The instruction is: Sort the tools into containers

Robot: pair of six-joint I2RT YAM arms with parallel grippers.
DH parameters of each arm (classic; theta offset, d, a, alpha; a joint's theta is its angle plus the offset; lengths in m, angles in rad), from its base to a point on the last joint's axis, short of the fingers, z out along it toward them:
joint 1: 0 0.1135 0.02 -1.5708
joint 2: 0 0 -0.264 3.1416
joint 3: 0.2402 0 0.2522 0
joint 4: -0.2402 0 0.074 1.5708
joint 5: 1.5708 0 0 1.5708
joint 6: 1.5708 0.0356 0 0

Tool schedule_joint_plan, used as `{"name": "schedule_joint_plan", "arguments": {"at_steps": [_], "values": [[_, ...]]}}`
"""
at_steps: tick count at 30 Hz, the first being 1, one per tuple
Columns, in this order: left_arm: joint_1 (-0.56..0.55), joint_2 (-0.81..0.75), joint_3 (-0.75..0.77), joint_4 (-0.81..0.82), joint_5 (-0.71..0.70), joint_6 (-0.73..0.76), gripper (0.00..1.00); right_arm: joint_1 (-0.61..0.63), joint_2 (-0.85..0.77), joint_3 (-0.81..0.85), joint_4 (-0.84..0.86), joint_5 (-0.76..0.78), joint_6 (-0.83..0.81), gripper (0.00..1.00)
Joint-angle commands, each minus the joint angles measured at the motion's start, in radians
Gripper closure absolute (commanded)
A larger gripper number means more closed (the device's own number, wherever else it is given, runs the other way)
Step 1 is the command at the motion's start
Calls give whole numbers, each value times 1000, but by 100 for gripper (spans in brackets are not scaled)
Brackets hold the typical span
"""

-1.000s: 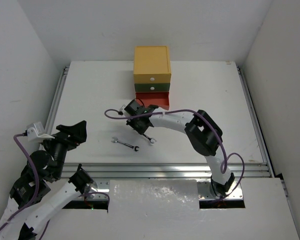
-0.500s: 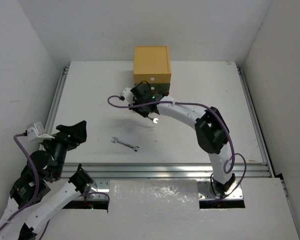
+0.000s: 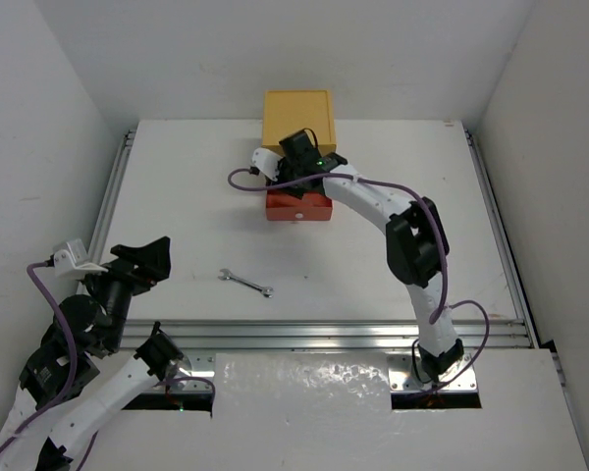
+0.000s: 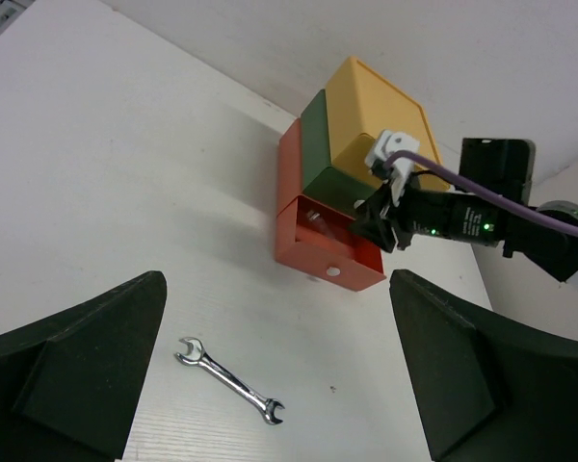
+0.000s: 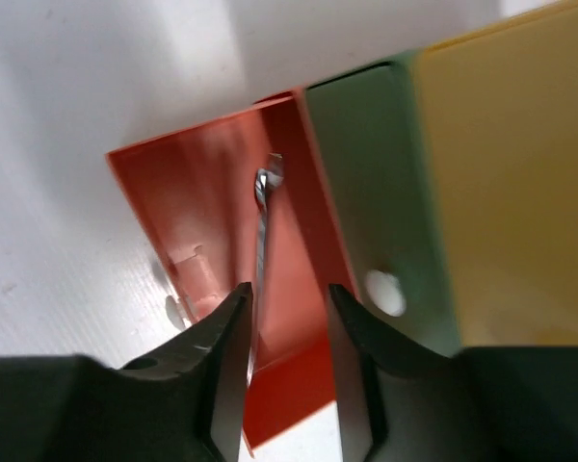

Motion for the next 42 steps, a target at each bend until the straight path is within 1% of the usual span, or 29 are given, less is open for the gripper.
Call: {"name": "schedule_joint_plan", "arguments": {"at_steps": [1, 3, 5, 6, 7, 8, 9, 10, 11, 12, 13, 16, 19, 24, 27, 30, 32, 34, 35, 37, 38, 39, 40, 42], "values": [[7, 13, 10, 31, 10, 13, 0, 15, 6, 41, 11, -43, -30, 62], [7, 16, 10, 34, 12, 15, 0, 27, -21, 37, 12, -49, 8, 55], [8, 20, 10, 32, 12, 15, 0, 62, -49, 28, 28, -23, 57, 45], [8, 23, 10, 32, 13, 15, 0, 79, -78, 23, 26, -23, 79, 44], [8, 25, 10, 32, 13, 16, 0, 122, -95, 18, 8, -35, 141, 43], [8, 25, 11, 32, 12, 15, 0, 143, -125, 8, 2, -79, 183, 35], [8, 25, 14, 28, 9, 10, 0, 180, -135, -17, -27, -122, 221, 33], [8, 22, 16, 23, 2, 7, 0, 192, -136, -23, -44, -173, 307, 31], [7, 14, 21, 16, -8, 0, 0, 203, -123, -26, -60, -264, 355, 28], [8, -1, 21, 11, -17, -5, 0, 222, -109, -26, -74, -293, 393, 24], [8, -10, 21, 11, -21, -7, 0, 234, -94, -29, -92, -299, 465, 24], [8, -43, 17, 12, -31, -11, 0, 298, -49, -69, -75, -238, 524, 25], [8, -44, 17, 14, -33, -11, 0, 360, -20, -106, -67, -158, 542, 25], [8, -30, 19, 9, -31, -13, 0, 423, 29, -112, -87, -132, 550, 25], [8, -36, 19, 9, -28, -10, 0, 441, 70, -91, -103, -77, 541, 26], [8, -43, 16, 11, -25, -10, 0, 440, 123, -60, -117, -21, 548, 29], [8, -46, 16, 14, -24, -10, 0, 441, 159, -41, -129, -15, 552, 33], [8, -46, 16, 16, -21, -8, 0, 446, 181, -40, -140, 0, 552, 43], [8, -46, 17, 16, -21, -7, 0, 446, 198, -41, -141, 0, 552, 51], [7, -47, 17, 17, -18, -5, 0, 447, 210, -63, -138, 0, 555, 58], [8, -49, 14, 19, -14, -4, 0, 447, 213, -75, -134, 0, 555, 64], [8, -49, 14, 19, -13, -4, 0, 447, 219, -75, -140, -7, 555, 67], [8, -50, 14, 20, -13, -4, 0, 446, 238, -68, -147, -26, 556, 70], [8, -55, 14, 19, -11, -2, 0, 447, 268, -13, -207, -43, 556, 83]]}}
